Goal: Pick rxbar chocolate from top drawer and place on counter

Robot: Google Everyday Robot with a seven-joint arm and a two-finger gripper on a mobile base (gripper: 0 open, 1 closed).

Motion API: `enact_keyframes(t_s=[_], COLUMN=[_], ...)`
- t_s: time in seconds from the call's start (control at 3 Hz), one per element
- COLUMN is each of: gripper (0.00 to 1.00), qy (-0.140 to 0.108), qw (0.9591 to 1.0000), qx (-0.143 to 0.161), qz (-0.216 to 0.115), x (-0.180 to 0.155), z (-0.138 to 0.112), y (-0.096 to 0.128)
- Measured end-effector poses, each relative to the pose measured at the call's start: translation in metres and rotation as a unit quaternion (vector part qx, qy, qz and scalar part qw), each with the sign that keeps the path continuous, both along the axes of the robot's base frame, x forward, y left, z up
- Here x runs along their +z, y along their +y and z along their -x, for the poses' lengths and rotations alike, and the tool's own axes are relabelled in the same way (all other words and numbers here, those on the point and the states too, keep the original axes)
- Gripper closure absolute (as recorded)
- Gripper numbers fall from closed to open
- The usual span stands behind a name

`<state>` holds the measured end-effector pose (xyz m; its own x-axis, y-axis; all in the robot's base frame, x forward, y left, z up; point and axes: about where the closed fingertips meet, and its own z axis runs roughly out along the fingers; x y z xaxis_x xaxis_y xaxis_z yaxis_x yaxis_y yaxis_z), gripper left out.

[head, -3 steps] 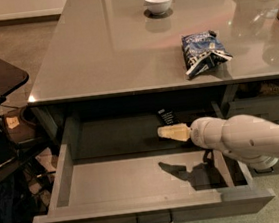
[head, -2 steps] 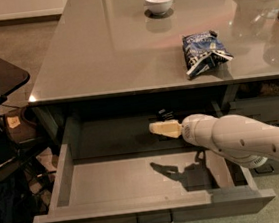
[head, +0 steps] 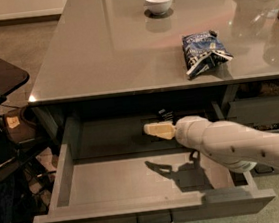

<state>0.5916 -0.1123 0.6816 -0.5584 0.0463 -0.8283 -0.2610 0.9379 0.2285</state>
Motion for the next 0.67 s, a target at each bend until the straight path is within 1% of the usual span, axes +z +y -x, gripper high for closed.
enact_keyframes(t_s=[0.33, 0.67], gripper=[0.00, 0.00], qy=[-0.029, -0.029], qw=[0.9994, 0.9994], qx=[-0.018, -0.018], qz=[0.003, 0.003], x=[0.0136, 0.0135], z=[-0.0113, -0.0113], y=[0.0024, 0.0021])
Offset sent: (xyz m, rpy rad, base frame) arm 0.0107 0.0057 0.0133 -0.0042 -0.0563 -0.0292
